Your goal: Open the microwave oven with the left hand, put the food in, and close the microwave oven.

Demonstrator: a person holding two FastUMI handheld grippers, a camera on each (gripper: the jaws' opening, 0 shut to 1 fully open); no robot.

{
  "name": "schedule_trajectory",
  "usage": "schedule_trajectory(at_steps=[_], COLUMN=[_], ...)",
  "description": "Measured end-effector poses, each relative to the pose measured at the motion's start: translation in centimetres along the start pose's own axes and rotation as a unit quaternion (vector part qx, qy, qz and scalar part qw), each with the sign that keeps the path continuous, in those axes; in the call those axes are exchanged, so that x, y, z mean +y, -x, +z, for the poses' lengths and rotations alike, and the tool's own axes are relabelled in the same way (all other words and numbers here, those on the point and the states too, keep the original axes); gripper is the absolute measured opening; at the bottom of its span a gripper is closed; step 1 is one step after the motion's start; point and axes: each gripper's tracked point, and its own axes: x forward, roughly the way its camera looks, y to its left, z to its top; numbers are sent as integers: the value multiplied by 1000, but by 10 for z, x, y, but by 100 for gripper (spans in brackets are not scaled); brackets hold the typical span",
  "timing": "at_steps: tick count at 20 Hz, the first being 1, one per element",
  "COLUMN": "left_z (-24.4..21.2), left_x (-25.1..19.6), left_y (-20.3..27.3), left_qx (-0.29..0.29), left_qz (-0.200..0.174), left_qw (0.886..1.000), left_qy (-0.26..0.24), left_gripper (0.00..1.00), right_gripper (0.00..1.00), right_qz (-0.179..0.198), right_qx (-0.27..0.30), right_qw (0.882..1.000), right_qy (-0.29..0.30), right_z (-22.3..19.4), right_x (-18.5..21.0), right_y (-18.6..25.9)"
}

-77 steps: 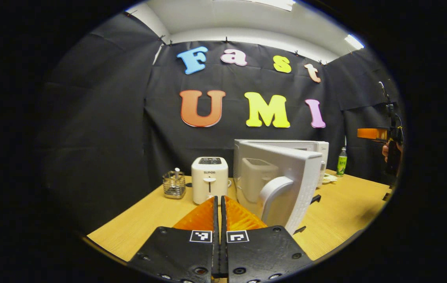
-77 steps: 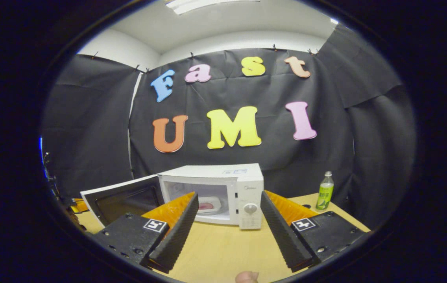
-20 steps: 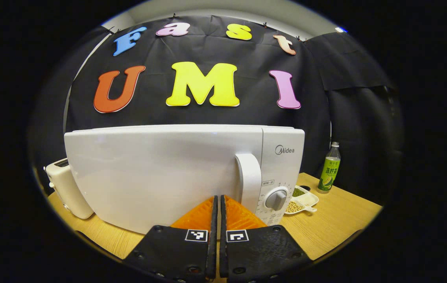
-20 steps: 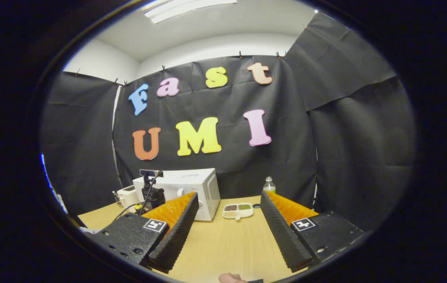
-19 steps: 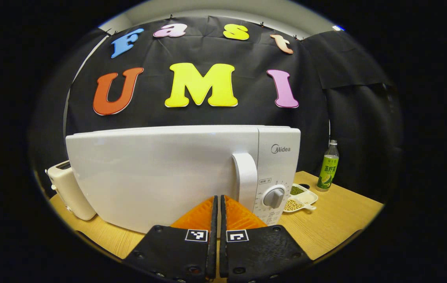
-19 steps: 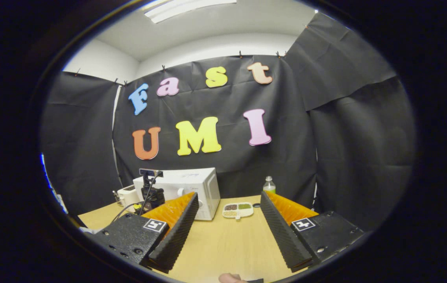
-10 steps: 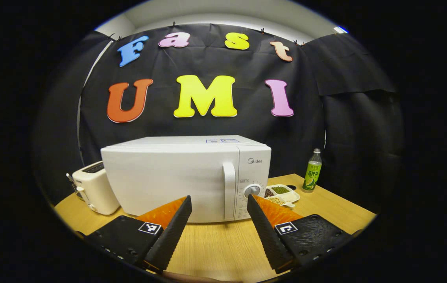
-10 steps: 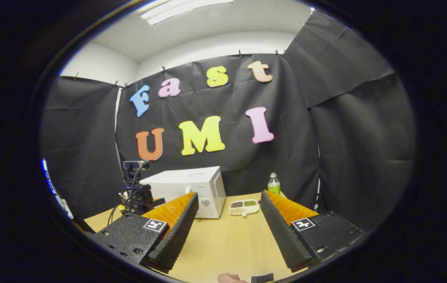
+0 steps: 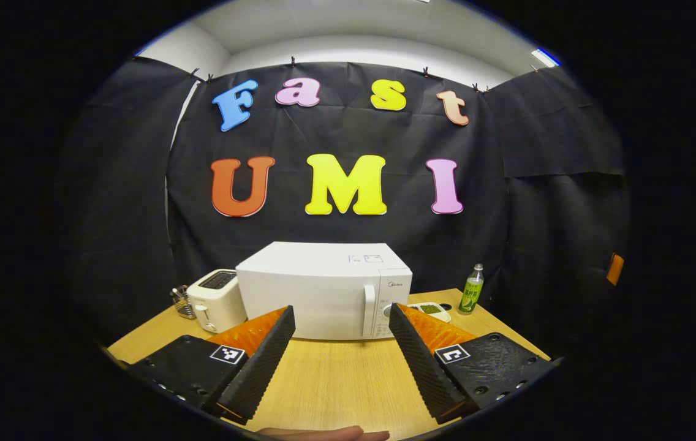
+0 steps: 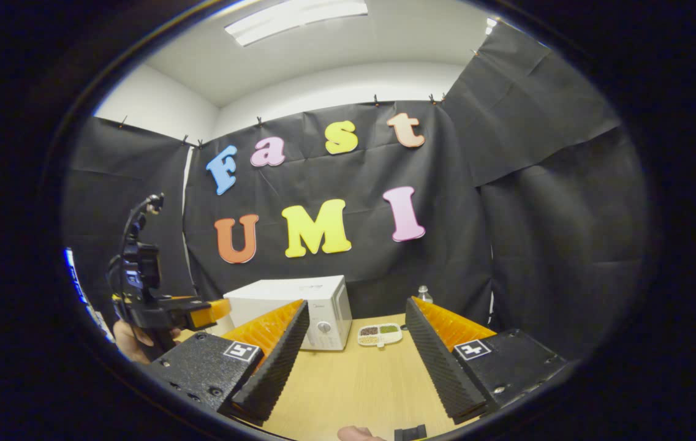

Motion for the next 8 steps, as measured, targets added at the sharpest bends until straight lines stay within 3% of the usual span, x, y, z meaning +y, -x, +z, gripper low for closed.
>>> schedule_trajectory(at_steps=[1, 2, 3, 4, 5, 6, 8], left_z=[14, 23, 34, 40, 46, 47, 44], left_x=[5, 8, 13, 16, 19, 22, 23], left_y=[16, 32, 48, 64, 78, 92, 112], left_qx=[-12, -23, -36, -44, -53, -57, -56], left_qz=[8, 15, 23, 26, 26, 27, 29], left_qw=[1000, 1000, 999, 999, 998, 998, 997], left_qy=[-2, 0, 4, 10, 14, 22, 34], left_gripper=[96, 96, 97, 96, 96, 96, 96], right_gripper=[100, 100, 91, 91, 100, 91, 91], right_qz=[1, 2, 2, 0, -3, -5, -18], right_qx=[-2, -4, -6, -10, -17, -22, -31], right_qw=[1000, 1000, 1000, 1000, 1000, 1000, 999], right_qy=[2, 5, 8, 7, 0, -5, -7], right_z=[3, 6, 10, 14, 19, 24, 31], right_x=[3, 7, 9, 11, 11, 12, 10], right_y=[2, 5, 6, 9, 11, 13, 17])
